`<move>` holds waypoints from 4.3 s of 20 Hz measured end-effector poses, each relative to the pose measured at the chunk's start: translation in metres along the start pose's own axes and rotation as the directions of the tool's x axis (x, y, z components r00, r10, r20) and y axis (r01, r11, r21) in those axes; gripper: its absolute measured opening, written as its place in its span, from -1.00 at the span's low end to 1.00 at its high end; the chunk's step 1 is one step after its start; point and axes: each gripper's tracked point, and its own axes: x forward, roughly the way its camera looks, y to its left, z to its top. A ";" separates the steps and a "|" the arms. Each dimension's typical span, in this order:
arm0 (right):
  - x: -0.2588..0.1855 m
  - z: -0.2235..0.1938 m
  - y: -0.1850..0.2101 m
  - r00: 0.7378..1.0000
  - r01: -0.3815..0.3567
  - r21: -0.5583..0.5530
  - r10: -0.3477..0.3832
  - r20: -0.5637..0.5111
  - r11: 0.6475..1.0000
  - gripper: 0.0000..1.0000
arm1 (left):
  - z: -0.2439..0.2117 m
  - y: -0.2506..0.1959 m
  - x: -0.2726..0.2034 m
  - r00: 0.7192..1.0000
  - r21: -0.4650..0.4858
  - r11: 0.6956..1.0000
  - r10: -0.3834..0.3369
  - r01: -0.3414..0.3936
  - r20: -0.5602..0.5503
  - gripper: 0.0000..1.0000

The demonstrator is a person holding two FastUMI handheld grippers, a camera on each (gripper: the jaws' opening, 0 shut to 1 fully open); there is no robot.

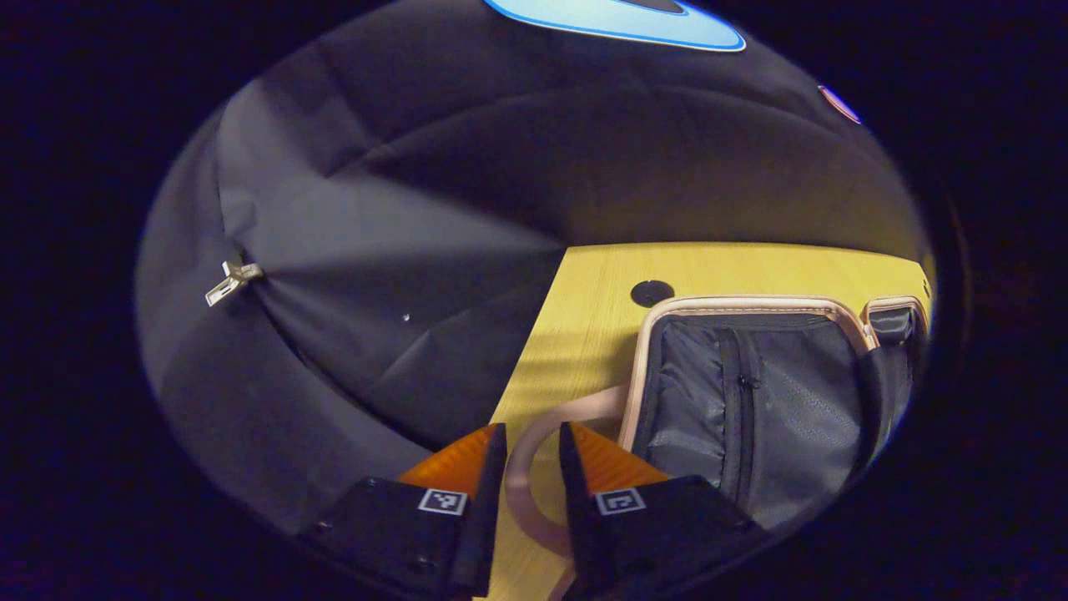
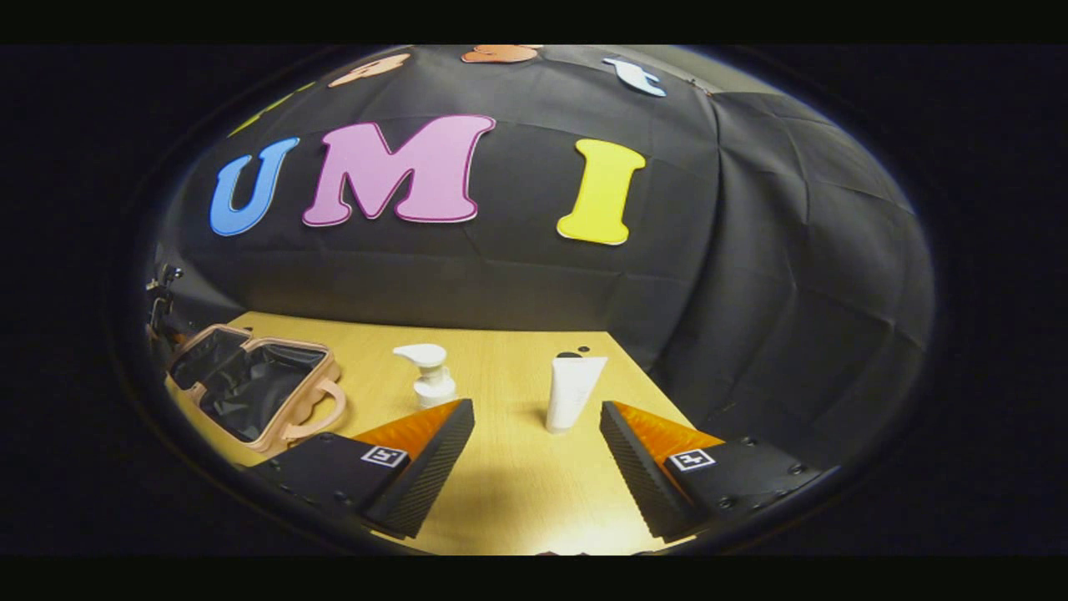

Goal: First open the suitcase, pack the skin care products into it, and then close the suitcase.

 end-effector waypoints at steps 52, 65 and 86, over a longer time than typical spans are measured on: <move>0.190 -0.099 -0.046 0.996 0.000 0.121 0.011 -0.089 0.993 0.94 | -0.022 -0.623 -0.303 0.721 0.196 0.770 -0.637 0.606 0.272 0.25; 0.115 -0.036 -0.009 0.999 -0.052 0.023 0.052 0.009 0.998 0.10 | -0.012 -0.462 -0.338 0.792 0.100 0.854 -0.512 0.510 0.332 0.24; -0.041 0.035 0.267 0.827 -0.561 0.013 0.560 0.047 0.828 0.10 | -0.060 -0.349 -0.147 0.895 0.111 0.902 -0.385 0.417 -0.227 0.24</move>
